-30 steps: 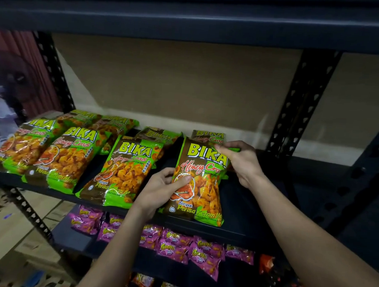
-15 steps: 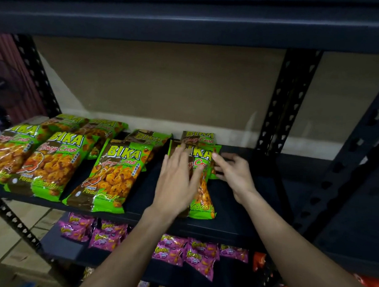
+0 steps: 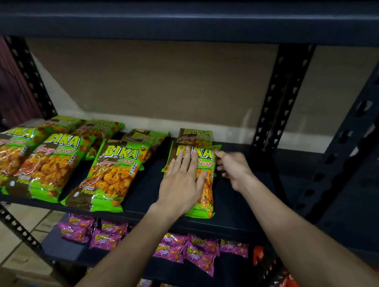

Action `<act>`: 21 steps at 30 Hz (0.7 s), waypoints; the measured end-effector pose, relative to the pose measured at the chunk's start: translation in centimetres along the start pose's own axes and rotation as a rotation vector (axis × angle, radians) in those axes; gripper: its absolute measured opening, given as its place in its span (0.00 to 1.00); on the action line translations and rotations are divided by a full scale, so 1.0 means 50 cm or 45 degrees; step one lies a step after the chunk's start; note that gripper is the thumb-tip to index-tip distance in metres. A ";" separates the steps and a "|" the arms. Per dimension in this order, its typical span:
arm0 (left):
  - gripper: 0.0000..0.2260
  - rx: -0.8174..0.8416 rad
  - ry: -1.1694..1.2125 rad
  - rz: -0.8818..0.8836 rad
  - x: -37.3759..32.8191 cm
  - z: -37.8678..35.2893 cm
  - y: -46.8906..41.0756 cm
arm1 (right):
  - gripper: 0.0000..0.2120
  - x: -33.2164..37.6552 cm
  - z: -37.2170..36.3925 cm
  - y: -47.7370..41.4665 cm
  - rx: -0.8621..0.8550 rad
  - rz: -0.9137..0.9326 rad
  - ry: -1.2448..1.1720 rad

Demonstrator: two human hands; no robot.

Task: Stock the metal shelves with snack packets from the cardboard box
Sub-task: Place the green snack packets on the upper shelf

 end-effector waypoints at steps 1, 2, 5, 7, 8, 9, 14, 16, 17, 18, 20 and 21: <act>0.32 0.001 -0.012 0.001 0.000 0.000 0.001 | 0.12 0.001 0.002 -0.003 -0.018 -0.006 0.011; 0.32 0.001 -0.019 -0.001 -0.001 0.000 0.002 | 0.11 0.000 0.003 -0.006 -0.030 -0.014 0.017; 0.33 0.010 -0.037 -0.007 -0.001 -0.001 0.003 | 0.11 -0.004 0.003 -0.008 -0.059 -0.035 0.015; 0.34 0.019 -0.052 -0.002 0.001 -0.002 0.001 | 0.12 -0.007 0.004 -0.007 -0.086 -0.037 0.007; 0.34 0.022 -0.058 0.001 0.001 -0.002 0.000 | 0.12 -0.008 0.006 -0.006 -0.092 -0.038 0.006; 0.34 0.025 -0.060 0.004 0.003 0.000 0.000 | 0.11 -0.006 0.007 -0.004 -0.095 -0.035 0.009; 0.35 0.054 -0.063 0.008 0.002 0.004 0.000 | 0.08 0.000 0.021 0.013 -0.103 0.040 0.040; 0.35 0.046 -0.076 0.013 0.004 0.006 -0.002 | 0.09 0.007 0.028 0.022 -0.089 0.076 0.050; 0.35 0.058 -0.075 0.011 0.003 0.007 -0.002 | 0.08 0.009 0.033 0.030 -0.089 0.086 0.050; 0.35 0.066 -0.069 0.010 0.004 0.007 -0.002 | 0.07 0.011 0.035 0.037 -0.089 0.099 0.049; 0.34 0.062 -0.051 0.007 0.001 0.012 0.000 | 0.04 0.015 0.044 0.052 -0.086 0.131 0.051; 0.34 0.050 -0.038 0.007 0.000 0.017 0.004 | 0.04 0.016 0.047 0.061 -0.082 0.149 0.061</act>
Point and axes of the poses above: each hand's wrist, its own y-axis away from the middle knuckle, its own z-axis out of the back of the hand, x = y × z, the point moved 2 cm from there along -y, towards the middle knuckle, and after that the axes turned 10 degrees about x, right-handed, at the moved point
